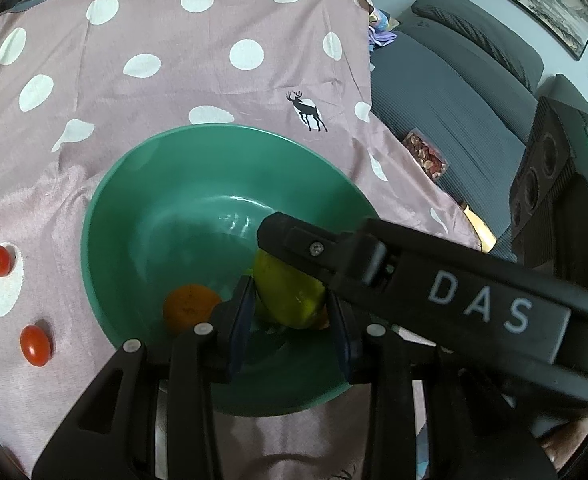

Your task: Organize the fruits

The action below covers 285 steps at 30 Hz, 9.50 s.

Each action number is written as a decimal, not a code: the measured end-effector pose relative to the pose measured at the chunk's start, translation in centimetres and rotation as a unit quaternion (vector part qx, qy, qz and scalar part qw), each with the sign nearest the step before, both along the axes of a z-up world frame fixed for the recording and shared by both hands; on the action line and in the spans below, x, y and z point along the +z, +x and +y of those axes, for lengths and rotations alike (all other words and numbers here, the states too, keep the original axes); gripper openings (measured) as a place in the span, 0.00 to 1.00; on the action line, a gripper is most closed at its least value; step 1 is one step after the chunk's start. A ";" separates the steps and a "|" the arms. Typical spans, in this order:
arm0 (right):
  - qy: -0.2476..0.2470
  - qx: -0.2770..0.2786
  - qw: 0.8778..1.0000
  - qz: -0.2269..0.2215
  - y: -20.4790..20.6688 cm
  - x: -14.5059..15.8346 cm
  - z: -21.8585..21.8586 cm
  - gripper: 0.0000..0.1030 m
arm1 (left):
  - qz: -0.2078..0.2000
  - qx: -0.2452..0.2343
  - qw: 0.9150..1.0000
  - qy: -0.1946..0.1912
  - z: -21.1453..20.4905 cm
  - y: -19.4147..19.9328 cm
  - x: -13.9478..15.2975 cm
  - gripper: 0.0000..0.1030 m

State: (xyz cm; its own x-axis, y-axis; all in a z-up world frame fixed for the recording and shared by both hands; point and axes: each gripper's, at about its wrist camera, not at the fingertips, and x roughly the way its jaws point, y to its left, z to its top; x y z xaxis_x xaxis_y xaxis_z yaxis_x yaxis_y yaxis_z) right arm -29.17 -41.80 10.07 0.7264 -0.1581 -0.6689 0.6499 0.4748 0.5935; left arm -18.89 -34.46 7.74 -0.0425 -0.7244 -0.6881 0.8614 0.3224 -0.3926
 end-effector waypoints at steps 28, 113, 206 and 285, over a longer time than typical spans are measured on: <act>-0.100 -0.002 0.995 0.026 1.4 3.8 3.3 0.36 | -0.061 0.182 0.981 0.006 14.3 6.6 4.2 0.68; -0.142 0.177 0.970 0.082 11.9 1.3 11.6 0.28 | -0.119 0.274 0.954 0.004 16.8 15.5 5.8 0.27; -0.075 0.219 0.972 0.029 11.7 2.4 12.2 0.41 | 0.013 0.281 0.950 0.135 26.4 10.7 -3.3 0.53; -0.145 0.313 0.921 0.182 25.9 -3.6 17.1 0.29 | 0.014 0.354 0.934 0.044 29.0 13.3 -1.7 0.25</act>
